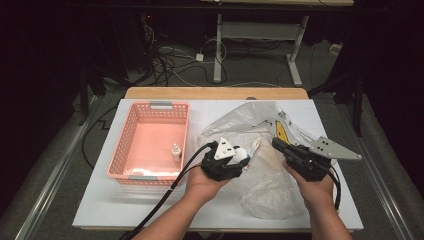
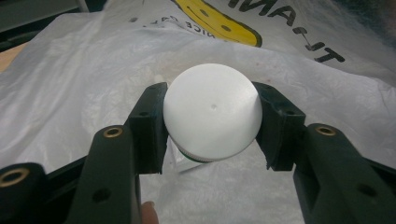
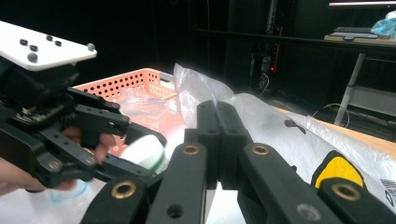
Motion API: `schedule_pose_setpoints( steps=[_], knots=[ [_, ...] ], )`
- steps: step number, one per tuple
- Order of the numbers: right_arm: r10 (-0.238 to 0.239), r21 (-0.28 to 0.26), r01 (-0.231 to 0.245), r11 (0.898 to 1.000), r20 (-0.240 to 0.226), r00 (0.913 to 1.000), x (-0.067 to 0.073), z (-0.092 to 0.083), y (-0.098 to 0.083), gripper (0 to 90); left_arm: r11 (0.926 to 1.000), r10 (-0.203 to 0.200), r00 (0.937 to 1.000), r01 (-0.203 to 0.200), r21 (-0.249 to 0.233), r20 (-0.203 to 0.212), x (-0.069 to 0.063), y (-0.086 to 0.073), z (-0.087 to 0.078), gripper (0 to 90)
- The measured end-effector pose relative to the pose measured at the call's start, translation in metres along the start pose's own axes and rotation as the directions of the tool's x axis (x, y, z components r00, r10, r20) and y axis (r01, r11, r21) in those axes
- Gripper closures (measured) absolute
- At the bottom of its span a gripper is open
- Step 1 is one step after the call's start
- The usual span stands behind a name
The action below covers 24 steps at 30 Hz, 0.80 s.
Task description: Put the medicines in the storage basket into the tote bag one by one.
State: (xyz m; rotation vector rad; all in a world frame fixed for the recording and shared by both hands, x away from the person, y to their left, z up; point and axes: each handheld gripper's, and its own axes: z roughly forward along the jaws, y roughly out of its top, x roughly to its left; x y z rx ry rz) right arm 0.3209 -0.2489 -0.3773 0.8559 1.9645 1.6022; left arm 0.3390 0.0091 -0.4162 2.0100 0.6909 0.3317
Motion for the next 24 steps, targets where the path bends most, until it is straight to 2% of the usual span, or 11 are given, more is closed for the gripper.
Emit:
schedule_pose_setpoints(
  steps=[10,16,22,24],
  knots=[
    [0.003,-0.014,-0.002,1.0,0.007,1.0,-0.001,-0.002,0.002,90.0,0.9998,0.015,0.9999,-0.015,0.013,0.0,-0.012,0.004,0.039,48.2],
    [0.01,-0.025,-0.01,1.0,0.002,0.9999,-0.001,-0.002,0.003,90.0,0.9992,0.02,0.9996,-0.019,0.035,-0.022,-0.012,0.004,0.063,48.2],
    [0.018,-0.028,-0.018,0.999,0.003,0.9998,-0.003,-0.003,0.003,90.0,0.9978,-0.002,0.9996,0.004,0.067,-0.028,-0.009,0.001,0.086,48.1],
    [0.017,-0.026,-0.017,1.0,0.005,0.9998,-0.004,-0.004,0.003,90.0,0.9973,0.003,0.9995,0.0,0.074,-0.032,-0.008,0.0,0.092,48.2]
  ],
)
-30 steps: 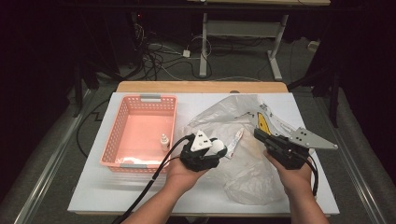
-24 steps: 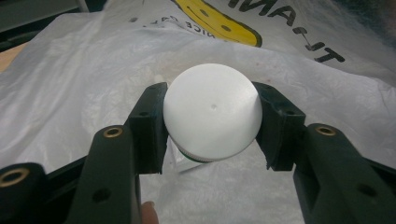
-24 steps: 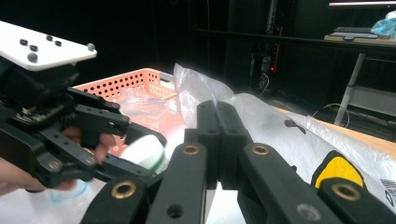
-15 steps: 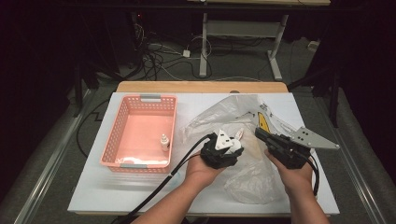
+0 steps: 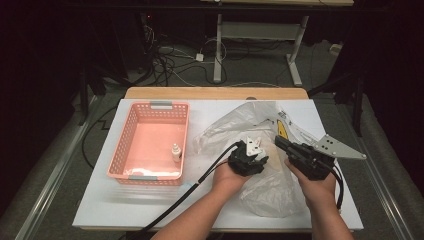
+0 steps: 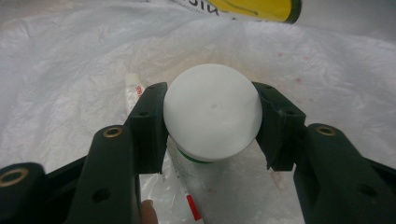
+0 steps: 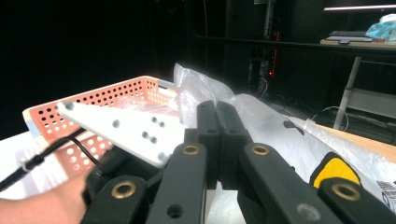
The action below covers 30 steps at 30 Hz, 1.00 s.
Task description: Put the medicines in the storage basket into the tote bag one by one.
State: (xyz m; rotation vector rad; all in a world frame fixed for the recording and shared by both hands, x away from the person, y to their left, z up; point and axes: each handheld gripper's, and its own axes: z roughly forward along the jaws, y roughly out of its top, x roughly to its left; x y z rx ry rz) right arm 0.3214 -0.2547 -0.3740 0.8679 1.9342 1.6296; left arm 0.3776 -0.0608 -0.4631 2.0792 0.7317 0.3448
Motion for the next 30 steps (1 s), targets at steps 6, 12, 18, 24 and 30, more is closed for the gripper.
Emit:
schedule_pose_setpoints(
  steps=[6,12,18,24,30],
  knots=[
    [0.008,-0.004,-0.008,1.0,0.003,1.0,-0.002,0.0,-0.001,90.0,0.9999,-0.014,0.9999,0.014,0.004,0.01,-0.001,0.0,0.012,48.1],
    [0.005,-0.004,-0.005,1.0,0.002,1.0,-0.001,-0.001,0.0,90.0,0.9998,-0.019,0.9998,0.019,-0.004,-0.006,0.001,-0.002,0.018,47.9],
    [0.008,-0.004,-0.008,1.0,0.0,1.0,0.0,0.0,0.0,90.0,0.9994,-0.033,0.9994,0.033,-0.006,0.01,0.003,0.0,0.021,47.3],
    [0.005,-0.002,-0.005,1.0,0.004,1.0,-0.003,-0.002,-0.001,90.0,0.9997,-0.025,0.9993,0.025,-0.005,0.028,0.001,0.001,0.015,37.9],
    [0.004,-0.007,-0.004,1.0,0.006,1.0,-0.002,-0.002,0.0,90.0,0.9989,-0.045,0.998,0.046,-0.008,0.045,0.002,-0.005,0.003,31.7]
  ],
)
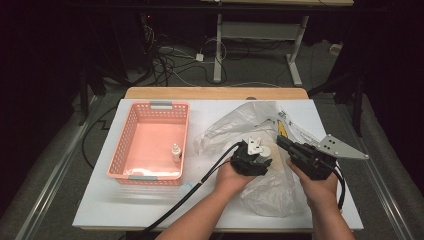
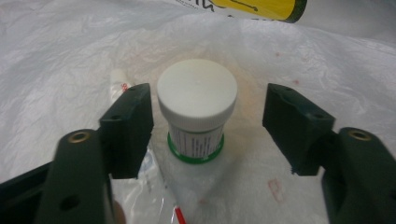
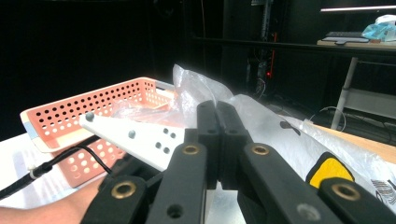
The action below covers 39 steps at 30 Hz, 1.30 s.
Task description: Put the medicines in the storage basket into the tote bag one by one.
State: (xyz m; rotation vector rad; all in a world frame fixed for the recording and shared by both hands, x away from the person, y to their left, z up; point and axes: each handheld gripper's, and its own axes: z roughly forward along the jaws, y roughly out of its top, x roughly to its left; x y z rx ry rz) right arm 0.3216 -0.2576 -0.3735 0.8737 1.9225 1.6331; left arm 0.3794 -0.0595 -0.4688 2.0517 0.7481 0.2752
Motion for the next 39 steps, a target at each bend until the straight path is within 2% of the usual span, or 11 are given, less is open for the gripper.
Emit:
schedule_pose_setpoints(
  steps=[4,10,14,16,18,20,26,30,34,39],
  knots=[
    [-0.008,0.004,0.008,1.0,0.002,1.0,0.0,0.0,0.0,90.0,0.9999,-0.014,0.9996,0.014,0.007,0.023,0.002,-0.005,-0.01,27.8],
    [-0.005,0.004,0.005,1.0,0.005,1.0,-0.001,-0.001,0.0,90.0,0.9992,-0.034,0.9972,0.032,0.024,0.067,0.001,-0.016,-0.028,16.6],
    [-0.008,0.003,0.008,1.0,0.01,0.9999,-0.001,-0.002,0.001,90.0,0.9998,-0.019,0.9982,0.018,0.011,0.058,0.0,-0.022,-0.041,13.0],
    [-0.007,0.003,0.007,1.0,0.012,0.9999,-0.001,-0.002,0.001,90.0,0.9998,-0.018,0.9988,0.019,-0.003,0.046,0.0,-0.024,-0.049,6.0],
    [-0.001,0.001,0.001,1.0,0.013,0.9999,0.0,-0.002,0.001,90.0,0.9998,-0.017,0.9987,0.018,-0.011,0.047,-0.001,-0.026,-0.057,5.4],
    [-0.002,0.006,0.002,1.0,0.008,1.0,0.0,-0.001,0.001,90.0,0.9997,-0.023,0.9983,0.024,-0.009,0.053,-0.001,-0.028,-0.065,0.0],
    [-0.009,0.008,0.009,1.0,0.01,0.9999,0.0,-0.001,0.001,90.0,0.998,-0.062,0.9941,0.063,-0.007,0.089,-0.001,-0.035,-0.089,0.0],
    [-0.01,0.004,0.01,1.0,0.01,0.9999,0.001,-0.002,0.001,90.0,0.9987,-0.05,0.9939,0.051,-0.008,0.098,-0.002,-0.04,-0.109,0.0],
    [-0.008,0.009,0.008,1.0,0.008,0.9999,0.001,-0.001,0.001,90.0,0.9995,-0.03,0.997,0.031,-0.011,0.071,0.002,-0.043,-0.13,0.0],
    [-0.001,0.011,0.001,1.0,0.01,0.9999,0.001,0.0,-0.001,90.0,0.999,-0.039,0.998,0.04,-0.022,0.05,0.012,-0.051,-0.153,0.0]
  ],
)
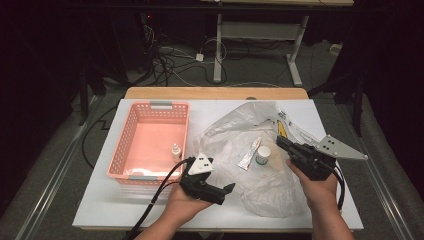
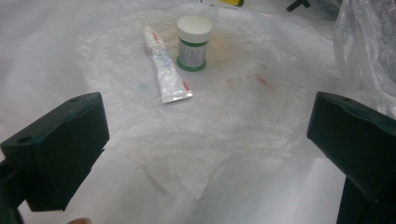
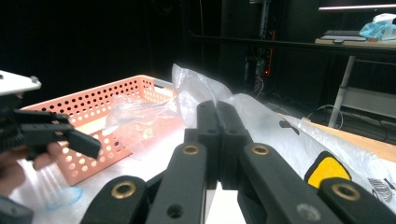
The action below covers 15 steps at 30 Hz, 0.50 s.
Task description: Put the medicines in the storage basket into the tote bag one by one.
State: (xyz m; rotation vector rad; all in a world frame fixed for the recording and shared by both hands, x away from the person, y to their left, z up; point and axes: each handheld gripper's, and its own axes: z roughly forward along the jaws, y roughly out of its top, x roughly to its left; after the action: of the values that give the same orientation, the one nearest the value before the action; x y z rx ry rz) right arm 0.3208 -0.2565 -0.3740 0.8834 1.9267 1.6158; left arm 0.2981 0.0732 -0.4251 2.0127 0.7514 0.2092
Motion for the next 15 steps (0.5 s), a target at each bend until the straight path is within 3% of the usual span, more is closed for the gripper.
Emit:
schedule_pose_setpoints(
  steps=[6,15],
  knots=[
    [-0.007,0.006,0.007,1.0,0.0,1.0,0.0,0.001,-0.001,90.0,0.9995,-0.028,0.9987,0.029,0.011,-0.042,0.013,-0.007,-0.02,0.0],
    [-0.006,0.003,0.006,1.0,0.002,1.0,-0.001,0.0,-0.001,90.0,0.9978,-0.066,0.9942,0.064,-0.018,-0.085,0.032,-0.017,-0.04,0.0]
  ],
)
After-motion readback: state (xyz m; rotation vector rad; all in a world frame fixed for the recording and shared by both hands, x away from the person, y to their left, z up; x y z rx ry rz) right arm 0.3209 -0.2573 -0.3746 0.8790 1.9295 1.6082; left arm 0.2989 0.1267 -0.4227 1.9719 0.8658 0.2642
